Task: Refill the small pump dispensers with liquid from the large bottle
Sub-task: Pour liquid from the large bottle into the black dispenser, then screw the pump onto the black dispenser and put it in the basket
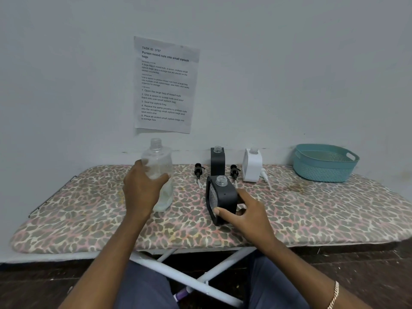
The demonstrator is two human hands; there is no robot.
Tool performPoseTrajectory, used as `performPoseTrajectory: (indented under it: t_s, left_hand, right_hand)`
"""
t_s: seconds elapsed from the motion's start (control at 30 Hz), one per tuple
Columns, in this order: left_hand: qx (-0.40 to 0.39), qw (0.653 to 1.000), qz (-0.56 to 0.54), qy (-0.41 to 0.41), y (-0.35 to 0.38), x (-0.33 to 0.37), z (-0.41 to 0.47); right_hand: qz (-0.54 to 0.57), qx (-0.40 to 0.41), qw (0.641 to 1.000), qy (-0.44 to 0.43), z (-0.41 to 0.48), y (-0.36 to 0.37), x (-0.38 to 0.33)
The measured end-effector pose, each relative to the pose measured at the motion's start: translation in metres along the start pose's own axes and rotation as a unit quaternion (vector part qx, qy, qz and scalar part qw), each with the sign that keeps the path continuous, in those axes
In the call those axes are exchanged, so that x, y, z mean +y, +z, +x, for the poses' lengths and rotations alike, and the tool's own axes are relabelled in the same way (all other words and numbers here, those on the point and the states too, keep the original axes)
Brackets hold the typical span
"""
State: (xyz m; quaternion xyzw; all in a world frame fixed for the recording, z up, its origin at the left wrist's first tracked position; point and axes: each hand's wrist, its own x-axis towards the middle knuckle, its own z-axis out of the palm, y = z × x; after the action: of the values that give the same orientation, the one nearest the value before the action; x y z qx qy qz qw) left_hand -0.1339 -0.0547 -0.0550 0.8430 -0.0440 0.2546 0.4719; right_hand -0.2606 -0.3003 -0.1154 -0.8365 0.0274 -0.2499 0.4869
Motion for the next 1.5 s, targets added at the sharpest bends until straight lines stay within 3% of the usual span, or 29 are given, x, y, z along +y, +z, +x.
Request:
performPoseTrajectory:
  t_s: [0.77, 0.9, 1.03, 1.1, 1.2, 1.27, 1.4, 1.5]
  left_hand:
    - [-0.07, 0.997, -0.008, -0.03, -0.008, 0.001, -0.004]
    - [0.006, 0.998, 0.052, -0.026, -0.015, 0.016, -0.014]
    - [0.149, 0.981, 0.056, 0.108, -0.022, 0.03, -0.03]
    - [0.157, 0.971, 0.013, 0.179, -0.022, 0.039, -0.043]
    - [0.081, 0.956, -0.029, 0.279, -0.013, 0.049, -0.071]
    - [0.01, 0.955, -0.031, 0.294, 0.001, 0.046, -0.086]
    - [-0.136, 0.976, -0.038, 0.168, 0.02, 0.034, -0.096]
    - [-0.2, 0.973, -0.032, 0.114, 0.023, 0.034, -0.1]
  right_hand:
    - [-0.028, -0.011, 0.999, 0.01, -0.002, 0.001, -0.01]
    - [-0.032, -0.013, 0.999, 0.016, -0.002, 0.004, -0.011]
    - [-0.032, -0.02, 0.999, 0.022, -0.003, 0.007, -0.009]
    - [-0.027, -0.018, 0.999, 0.029, -0.004, 0.008, -0.013]
    - [0.011, -0.007, 0.999, 0.04, -0.008, 0.011, -0.02]
    - [0.015, 0.004, 0.999, 0.038, -0.011, 0.017, -0.025]
    - [-0.001, 0.024, 0.999, 0.022, -0.014, 0.032, -0.027]
    - [0.003, 0.022, 0.999, 0.029, -0.012, 0.04, -0.025]
